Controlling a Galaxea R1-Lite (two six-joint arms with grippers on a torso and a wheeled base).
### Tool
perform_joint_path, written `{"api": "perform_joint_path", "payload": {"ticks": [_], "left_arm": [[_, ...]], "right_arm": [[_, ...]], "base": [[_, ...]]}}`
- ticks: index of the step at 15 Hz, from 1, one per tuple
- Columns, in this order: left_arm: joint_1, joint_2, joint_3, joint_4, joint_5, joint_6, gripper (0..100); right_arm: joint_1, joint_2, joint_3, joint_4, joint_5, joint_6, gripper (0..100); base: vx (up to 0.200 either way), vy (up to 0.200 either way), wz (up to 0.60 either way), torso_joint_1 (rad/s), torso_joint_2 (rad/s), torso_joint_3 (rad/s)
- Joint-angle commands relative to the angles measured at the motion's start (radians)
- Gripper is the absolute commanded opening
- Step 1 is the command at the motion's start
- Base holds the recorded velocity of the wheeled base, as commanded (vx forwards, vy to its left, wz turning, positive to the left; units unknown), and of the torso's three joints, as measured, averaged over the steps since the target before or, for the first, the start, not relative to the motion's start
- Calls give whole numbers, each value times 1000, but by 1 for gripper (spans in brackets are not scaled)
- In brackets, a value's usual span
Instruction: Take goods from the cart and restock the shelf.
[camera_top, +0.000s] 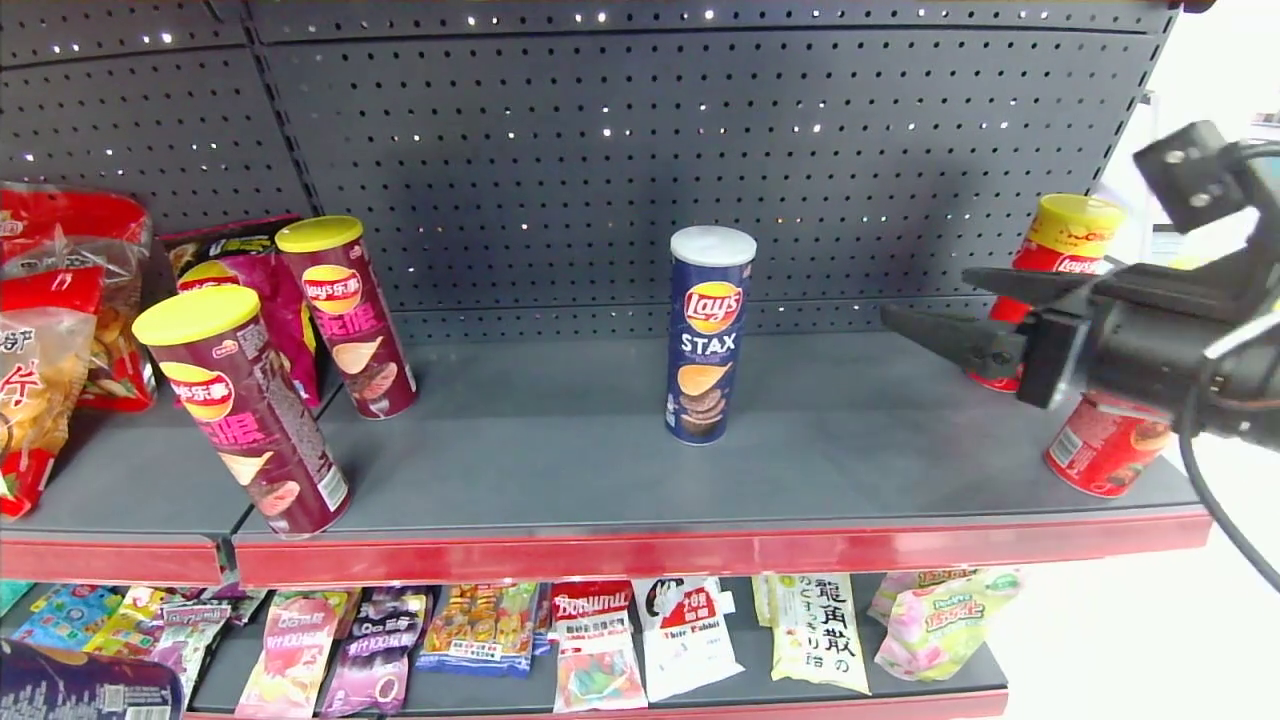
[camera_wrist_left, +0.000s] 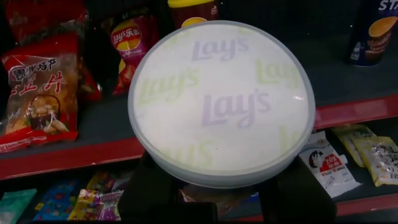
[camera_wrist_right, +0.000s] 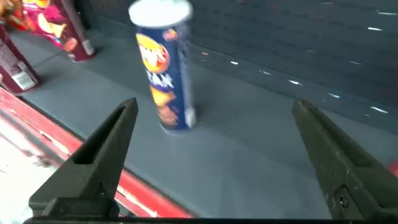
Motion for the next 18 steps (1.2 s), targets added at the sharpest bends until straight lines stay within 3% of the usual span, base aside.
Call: {"api": "perform_joint_path", "payload": {"ticks": [1, 5, 8, 9, 15, 18], "left_arm": [[0, 8, 6, 1, 1, 1, 0], [0, 22, 11, 1, 1, 1, 0], [0, 22, 11, 2, 1, 1, 0], [0, 28, 9, 1, 1, 0, 0], [0, 28, 8, 1, 2, 1, 0], [2, 27, 6, 1, 13, 3, 0]], "right_arm": [[74, 193, -99, -14, -15, 21, 100], [149, 262, -130, -23, -69, 81, 100], [143, 320, -150, -93, -71, 78, 100], [157, 364, -159, -172, -81, 74, 100], [213, 383, -179, -177, -94, 74, 100], [220, 447, -262, -177, -140, 74, 100]], "base": [[0, 0, 0, 0, 0, 0], [0, 0, 0, 0, 0, 0], [0, 0, 0, 0, 0, 0], [0, 0, 0, 0, 0, 0], [0, 0, 0, 0, 0, 0], [0, 0, 0, 0, 0, 0]]}}
